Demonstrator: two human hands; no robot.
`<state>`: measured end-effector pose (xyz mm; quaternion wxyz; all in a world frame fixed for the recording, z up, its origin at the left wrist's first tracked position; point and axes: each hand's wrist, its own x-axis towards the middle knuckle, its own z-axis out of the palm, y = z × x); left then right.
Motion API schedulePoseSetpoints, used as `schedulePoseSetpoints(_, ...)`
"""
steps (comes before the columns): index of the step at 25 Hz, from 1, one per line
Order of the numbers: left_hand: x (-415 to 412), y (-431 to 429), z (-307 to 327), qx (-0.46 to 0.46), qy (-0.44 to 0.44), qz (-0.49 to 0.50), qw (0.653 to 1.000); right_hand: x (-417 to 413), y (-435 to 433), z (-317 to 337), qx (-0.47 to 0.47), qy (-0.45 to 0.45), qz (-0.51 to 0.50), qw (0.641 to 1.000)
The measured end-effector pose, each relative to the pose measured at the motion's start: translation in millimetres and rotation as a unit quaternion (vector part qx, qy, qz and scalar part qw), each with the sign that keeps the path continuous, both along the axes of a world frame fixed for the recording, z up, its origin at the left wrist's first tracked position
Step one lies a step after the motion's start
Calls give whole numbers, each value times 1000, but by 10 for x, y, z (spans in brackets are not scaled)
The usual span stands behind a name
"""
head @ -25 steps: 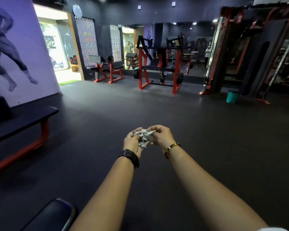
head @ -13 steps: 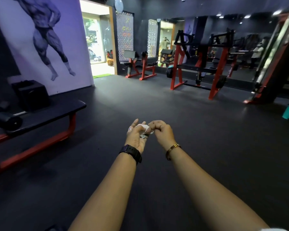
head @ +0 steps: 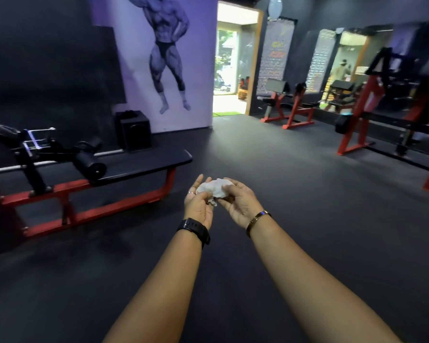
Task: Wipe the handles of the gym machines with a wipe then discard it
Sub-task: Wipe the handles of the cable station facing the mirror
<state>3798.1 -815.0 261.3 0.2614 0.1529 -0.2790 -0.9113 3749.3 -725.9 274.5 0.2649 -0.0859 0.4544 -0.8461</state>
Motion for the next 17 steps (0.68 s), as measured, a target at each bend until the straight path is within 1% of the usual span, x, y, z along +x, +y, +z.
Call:
schedulePoseSetpoints(3, -383, -762, -53, -3, -1, 35, 999, -458, -799, -7, 15, 25, 36, 999)
schedulePoseSetpoints(6, -717, -1542, 7, 6, 15, 57, 998, -866, -1618, 21, 31, 25, 60, 997)
schedulePoseSetpoints(9, -920, -2352, 90, 6, 32, 91, 995, -1162, -2494, 62, 14, 24, 101, 994)
schedulePoseSetpoints(14, -882, -3547, 54, 3, 29, 181, 983, -1260, -3844, 5, 8, 17, 196, 980)
schedulePoseSetpoints(17, -723, -4241, -40, -8, 25, 253, 967, -1165, -4651, -58, 2, 6, 269, 963)
